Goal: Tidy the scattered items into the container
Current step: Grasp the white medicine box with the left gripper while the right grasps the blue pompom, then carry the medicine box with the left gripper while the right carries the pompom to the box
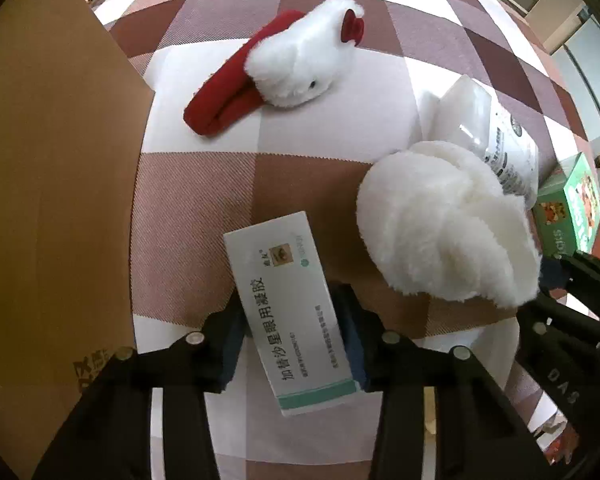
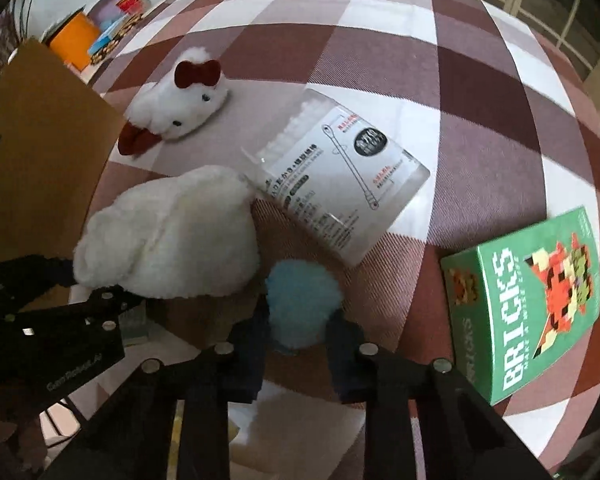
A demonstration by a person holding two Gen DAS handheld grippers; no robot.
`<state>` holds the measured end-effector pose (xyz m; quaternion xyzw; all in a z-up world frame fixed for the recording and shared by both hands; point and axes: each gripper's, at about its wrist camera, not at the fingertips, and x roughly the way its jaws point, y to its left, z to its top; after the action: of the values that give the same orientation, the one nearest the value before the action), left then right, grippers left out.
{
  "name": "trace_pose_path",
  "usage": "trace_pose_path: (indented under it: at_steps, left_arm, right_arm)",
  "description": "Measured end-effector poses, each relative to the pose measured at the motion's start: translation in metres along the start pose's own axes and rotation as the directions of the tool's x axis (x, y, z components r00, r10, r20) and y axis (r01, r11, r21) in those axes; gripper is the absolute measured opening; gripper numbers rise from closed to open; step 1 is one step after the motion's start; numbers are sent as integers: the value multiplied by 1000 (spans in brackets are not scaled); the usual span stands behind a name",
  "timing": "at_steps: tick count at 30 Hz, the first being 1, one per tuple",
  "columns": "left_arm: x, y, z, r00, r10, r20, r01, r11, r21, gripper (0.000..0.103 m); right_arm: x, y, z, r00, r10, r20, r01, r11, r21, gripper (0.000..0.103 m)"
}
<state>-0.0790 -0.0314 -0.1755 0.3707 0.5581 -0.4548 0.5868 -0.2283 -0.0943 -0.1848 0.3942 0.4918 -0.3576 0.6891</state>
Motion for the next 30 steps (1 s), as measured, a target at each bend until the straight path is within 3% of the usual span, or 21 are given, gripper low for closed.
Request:
trace_pose_path:
  at_steps: [8,16,30]
  left_arm:
    - [-23,3,-6,999,-32,-4,32,999,23,41]
    - [-64,-5,-15,999,-44,8,43,998,41,41]
    - [-136,9,-18,993,-82,84,79,996,31,41]
  right_arm:
    - [-37,-13,-14,1000,8,21,-9,998,69,25]
    - [-81,-7,-22,999,-2,40,0,998,64,25]
    - [-134,38,-14,996,2,91,-1,1000,-12,25]
